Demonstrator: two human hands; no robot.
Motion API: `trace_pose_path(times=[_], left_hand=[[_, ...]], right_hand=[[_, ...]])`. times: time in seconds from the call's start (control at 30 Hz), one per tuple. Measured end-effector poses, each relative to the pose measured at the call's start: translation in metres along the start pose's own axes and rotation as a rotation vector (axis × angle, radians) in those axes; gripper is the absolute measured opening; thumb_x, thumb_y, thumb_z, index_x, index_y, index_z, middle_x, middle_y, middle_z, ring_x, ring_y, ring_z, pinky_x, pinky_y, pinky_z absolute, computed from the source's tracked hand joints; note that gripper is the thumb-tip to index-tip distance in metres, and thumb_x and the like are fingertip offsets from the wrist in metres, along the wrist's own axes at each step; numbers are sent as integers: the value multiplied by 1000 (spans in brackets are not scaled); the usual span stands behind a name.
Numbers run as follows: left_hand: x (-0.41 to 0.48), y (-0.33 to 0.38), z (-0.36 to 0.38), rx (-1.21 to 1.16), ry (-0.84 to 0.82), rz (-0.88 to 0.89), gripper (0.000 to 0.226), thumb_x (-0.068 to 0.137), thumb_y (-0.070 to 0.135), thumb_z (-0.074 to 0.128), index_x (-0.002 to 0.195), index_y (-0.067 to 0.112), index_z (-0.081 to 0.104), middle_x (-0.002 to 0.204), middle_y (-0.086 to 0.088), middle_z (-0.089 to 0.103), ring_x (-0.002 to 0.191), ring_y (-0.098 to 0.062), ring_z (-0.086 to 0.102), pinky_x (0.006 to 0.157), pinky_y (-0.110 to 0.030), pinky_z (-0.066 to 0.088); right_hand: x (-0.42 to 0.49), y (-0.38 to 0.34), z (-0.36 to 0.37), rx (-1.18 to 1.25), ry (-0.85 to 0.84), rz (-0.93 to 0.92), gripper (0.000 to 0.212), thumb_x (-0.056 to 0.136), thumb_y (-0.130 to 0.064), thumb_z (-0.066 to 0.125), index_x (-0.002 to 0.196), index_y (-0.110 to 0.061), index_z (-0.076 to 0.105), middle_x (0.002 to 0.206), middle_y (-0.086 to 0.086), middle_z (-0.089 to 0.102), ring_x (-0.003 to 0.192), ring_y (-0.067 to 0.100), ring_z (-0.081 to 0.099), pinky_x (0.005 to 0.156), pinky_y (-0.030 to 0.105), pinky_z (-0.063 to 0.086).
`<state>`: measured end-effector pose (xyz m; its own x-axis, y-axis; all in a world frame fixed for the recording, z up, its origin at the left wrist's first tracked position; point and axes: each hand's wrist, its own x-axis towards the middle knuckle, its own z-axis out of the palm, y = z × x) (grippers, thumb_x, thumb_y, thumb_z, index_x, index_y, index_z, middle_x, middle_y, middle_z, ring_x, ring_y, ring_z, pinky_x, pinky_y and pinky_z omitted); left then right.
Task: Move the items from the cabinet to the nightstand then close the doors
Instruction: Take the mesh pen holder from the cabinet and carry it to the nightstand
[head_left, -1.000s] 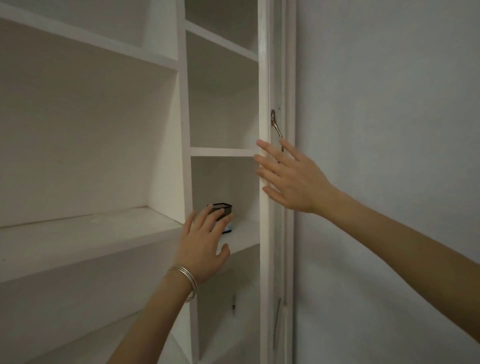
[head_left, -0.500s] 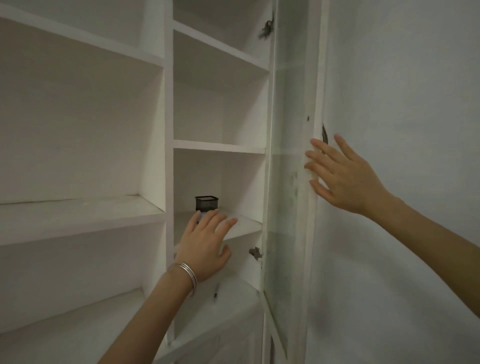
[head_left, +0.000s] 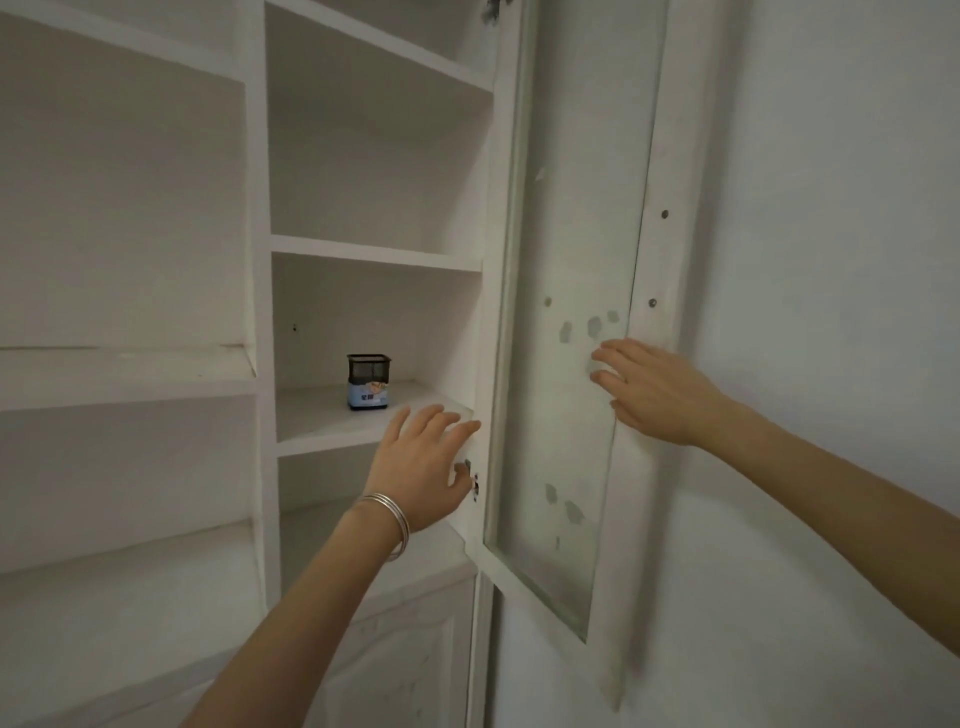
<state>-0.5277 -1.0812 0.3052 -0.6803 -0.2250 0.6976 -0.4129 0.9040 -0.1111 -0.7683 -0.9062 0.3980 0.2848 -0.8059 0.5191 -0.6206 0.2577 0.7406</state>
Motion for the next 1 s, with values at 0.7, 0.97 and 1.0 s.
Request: trace_pose_path(times=[0.7, 0.97, 1.0], left_hand=[[18, -111, 45, 104, -136, -123, 58, 79, 42, 45, 134, 24, 45, 134, -3, 50, 123, -24, 44, 103, -40, 31], [24, -183, 85, 120, -229, -180, 59, 85, 47, 46, 140, 29, 34, 139, 5, 42, 128, -16, 35, 107, -34, 23], [26, -187, 89, 121, -237, -188, 60, 85, 48, 46, 140, 28, 32, 140, 5, 41, 128, -16, 35, 107, -34, 23]], right_hand=[[57, -39, 54, 203, 92, 180, 37, 53, 0, 80, 87, -4, 66, 97, 19, 64, 92, 35, 62, 62, 39, 49], [128, -106, 100, 471, 10, 291, 34, 76, -14, 68, 109, -9, 61, 111, 10, 59, 96, 31, 58, 64, 40, 50], [134, -111, 106, 500, -11, 311, 34, 82, -18, 64, 114, -11, 59, 116, 8, 56, 100, 28, 56, 67, 39, 50]])
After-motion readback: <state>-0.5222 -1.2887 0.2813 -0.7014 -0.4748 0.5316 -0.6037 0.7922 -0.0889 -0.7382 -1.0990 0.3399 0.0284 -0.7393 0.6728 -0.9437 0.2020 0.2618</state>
